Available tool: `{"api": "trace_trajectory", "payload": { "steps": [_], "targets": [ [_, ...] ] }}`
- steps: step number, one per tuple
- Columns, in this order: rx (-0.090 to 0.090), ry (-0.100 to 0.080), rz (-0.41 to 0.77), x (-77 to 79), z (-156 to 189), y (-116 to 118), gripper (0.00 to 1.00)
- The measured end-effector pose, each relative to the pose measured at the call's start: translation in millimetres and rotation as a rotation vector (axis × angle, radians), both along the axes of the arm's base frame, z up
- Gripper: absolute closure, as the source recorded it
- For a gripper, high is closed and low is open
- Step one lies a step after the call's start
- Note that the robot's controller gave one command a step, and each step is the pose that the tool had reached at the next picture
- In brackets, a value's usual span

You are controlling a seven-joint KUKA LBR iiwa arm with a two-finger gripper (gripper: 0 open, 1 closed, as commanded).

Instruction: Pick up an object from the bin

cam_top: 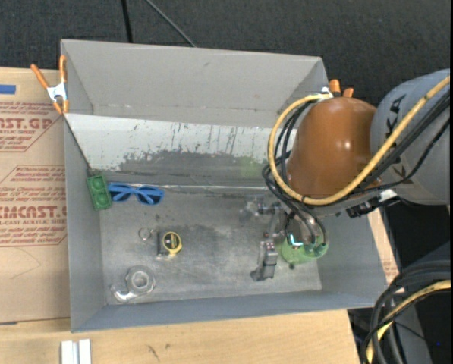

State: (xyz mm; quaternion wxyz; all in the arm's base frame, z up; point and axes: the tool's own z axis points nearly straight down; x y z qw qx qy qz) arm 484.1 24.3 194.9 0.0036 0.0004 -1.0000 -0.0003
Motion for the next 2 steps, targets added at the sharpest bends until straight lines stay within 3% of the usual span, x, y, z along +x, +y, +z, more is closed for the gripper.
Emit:
{"api": "trace_trajectory", "payload": {
  "steps": [1, 2],
  "targets": [
    [-0.002, -0.008, 0.186, 20.2, -31.0, -104.1, 0.00],
    [0.000, -0.005, -0.092, 48.8, -97.3, -134.6, 0.00]
  ]
}}
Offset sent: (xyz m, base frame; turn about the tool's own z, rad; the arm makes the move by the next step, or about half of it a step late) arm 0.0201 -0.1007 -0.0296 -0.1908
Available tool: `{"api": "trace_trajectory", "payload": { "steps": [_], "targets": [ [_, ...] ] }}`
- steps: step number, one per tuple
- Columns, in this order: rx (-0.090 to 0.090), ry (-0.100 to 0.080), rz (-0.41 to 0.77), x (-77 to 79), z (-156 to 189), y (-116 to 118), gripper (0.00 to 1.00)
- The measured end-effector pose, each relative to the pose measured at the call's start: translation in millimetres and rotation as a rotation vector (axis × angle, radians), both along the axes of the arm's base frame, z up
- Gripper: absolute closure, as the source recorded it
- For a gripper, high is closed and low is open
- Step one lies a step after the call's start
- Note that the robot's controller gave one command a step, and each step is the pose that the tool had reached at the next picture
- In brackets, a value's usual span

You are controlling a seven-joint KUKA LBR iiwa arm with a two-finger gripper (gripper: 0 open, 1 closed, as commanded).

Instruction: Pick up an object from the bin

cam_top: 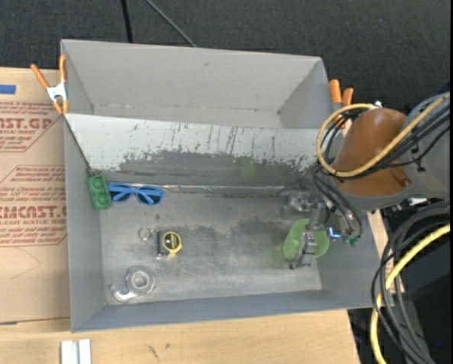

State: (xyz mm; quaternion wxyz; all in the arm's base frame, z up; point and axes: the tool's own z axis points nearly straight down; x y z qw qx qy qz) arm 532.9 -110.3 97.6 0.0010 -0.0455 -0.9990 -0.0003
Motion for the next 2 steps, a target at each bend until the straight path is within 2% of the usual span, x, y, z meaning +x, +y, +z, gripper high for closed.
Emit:
{"api": "trace_trajectory", "payload": {
  "steps": [1, 2],
  "targets": [
    [-0.002, -0.002, 0.161, 5.7, -28.7, -44.8, 0.00],
    [0.002, -0.002, 0.060, -17.2, -7.7, -1.8, 0.00]
  ]
}}
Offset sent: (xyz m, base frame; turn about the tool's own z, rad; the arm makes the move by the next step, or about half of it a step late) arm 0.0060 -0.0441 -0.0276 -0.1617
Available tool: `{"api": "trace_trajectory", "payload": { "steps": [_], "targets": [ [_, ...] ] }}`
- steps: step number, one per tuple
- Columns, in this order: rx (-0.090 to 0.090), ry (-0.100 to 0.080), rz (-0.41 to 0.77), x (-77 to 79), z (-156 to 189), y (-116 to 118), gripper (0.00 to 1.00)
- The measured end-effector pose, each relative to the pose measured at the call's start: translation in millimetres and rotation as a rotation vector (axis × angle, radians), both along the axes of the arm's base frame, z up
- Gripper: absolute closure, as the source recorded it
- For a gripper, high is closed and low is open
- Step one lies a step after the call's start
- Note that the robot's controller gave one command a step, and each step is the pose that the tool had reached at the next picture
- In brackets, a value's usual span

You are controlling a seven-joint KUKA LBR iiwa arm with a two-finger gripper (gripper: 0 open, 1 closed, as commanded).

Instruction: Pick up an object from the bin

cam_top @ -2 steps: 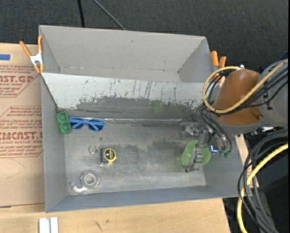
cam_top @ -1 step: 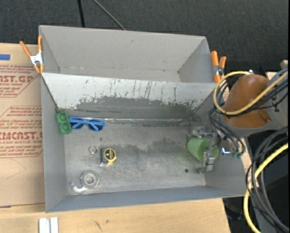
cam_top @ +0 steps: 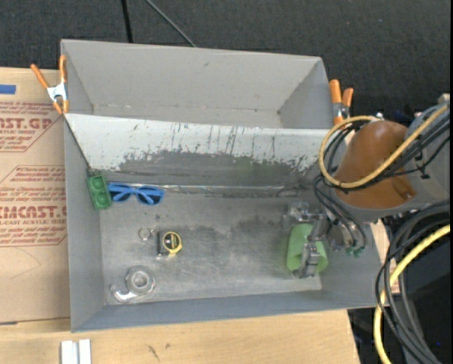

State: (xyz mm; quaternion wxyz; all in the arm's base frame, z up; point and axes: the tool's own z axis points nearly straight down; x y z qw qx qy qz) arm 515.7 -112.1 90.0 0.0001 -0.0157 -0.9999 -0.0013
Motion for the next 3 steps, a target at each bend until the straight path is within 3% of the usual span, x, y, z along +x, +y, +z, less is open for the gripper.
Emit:
{"api": "trace_trajectory", "payload": {
  "steps": [1, 2, 3],
  "targets": [
    [-0.002, -0.010, -0.107, 80.9, 51.6, 13.8, 0.00],
    [0.013, -0.019, 0.095, 55.8, -11.6, -4.6, 0.00],
    [0.000, -0.009, 0.201, 44.5, -16.6, -17.8, 0.00]
  ]
}}
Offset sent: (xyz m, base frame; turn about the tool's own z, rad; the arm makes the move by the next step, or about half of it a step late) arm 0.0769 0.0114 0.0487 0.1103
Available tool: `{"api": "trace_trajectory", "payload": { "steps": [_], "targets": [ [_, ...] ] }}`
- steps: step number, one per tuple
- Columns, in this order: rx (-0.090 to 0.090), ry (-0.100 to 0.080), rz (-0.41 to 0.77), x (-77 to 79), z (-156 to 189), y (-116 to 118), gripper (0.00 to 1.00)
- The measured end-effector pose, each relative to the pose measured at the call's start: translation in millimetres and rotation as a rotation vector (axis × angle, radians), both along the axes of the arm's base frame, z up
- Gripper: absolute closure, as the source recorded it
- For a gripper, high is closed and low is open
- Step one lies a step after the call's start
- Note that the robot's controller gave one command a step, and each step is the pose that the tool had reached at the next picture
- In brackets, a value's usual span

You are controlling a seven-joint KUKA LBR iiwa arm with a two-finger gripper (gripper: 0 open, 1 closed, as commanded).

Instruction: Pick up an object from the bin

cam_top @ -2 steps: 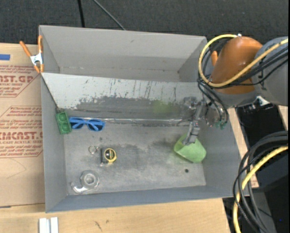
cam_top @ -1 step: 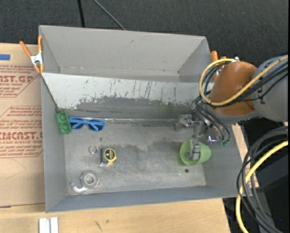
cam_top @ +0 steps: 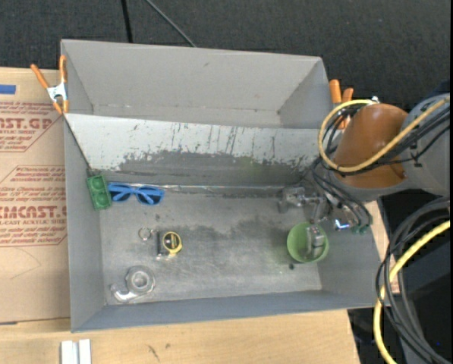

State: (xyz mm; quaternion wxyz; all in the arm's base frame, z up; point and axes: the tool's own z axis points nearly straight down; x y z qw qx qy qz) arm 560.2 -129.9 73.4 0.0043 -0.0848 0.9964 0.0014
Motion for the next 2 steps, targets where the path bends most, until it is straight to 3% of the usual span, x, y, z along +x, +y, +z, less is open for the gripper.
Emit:
{"api": "trace_trajectory", "payload": {
  "steps": [1, 2],
  "targets": [
    [-0.003, 0.006, -0.002, -2.3, -1.4, -2.8, 1.00],
    [-0.006, -0.003, -0.006, 5.0, 157.2, 6.1, 1.00]
  ]
}}
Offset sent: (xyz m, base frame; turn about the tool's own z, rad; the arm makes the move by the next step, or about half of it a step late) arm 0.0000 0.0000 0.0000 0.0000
